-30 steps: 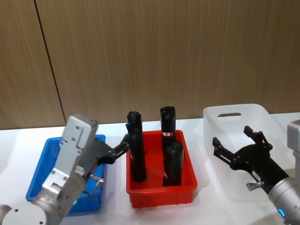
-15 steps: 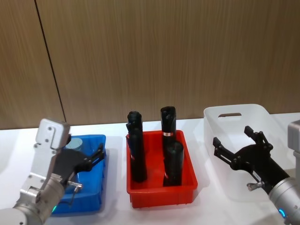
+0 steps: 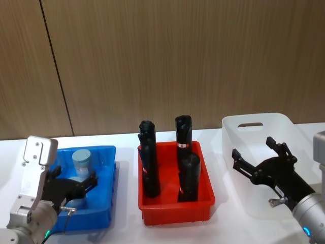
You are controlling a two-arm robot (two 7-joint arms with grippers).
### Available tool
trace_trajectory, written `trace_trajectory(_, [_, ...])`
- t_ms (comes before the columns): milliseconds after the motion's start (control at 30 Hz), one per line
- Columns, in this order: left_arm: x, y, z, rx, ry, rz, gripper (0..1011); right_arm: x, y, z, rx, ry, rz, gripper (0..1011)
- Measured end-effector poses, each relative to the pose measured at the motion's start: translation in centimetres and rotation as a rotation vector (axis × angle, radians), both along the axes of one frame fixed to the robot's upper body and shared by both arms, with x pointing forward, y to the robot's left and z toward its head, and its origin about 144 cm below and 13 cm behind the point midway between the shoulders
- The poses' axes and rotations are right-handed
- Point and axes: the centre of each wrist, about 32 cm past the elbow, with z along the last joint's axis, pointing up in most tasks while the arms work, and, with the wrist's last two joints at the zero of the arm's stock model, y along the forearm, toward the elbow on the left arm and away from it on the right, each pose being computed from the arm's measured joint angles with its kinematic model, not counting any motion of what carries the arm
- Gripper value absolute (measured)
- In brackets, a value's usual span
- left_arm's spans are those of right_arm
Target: Pick the cotton swabs from the blue box and place them into the white box.
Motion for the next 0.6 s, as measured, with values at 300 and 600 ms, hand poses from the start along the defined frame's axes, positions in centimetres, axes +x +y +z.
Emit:
trace_trajectory(300, [0.9,0.5,-0.8,-0.022,0.092,0.051,1004,0.0,0.0,0.0,0.0,0.0,0.0,1002])
trace_trajectory(600, [1.9,1.1,-1.4,-0.034,0.149,0.087,1004,0.0,0.0,0.0,0.0,0.0,0.0,1001])
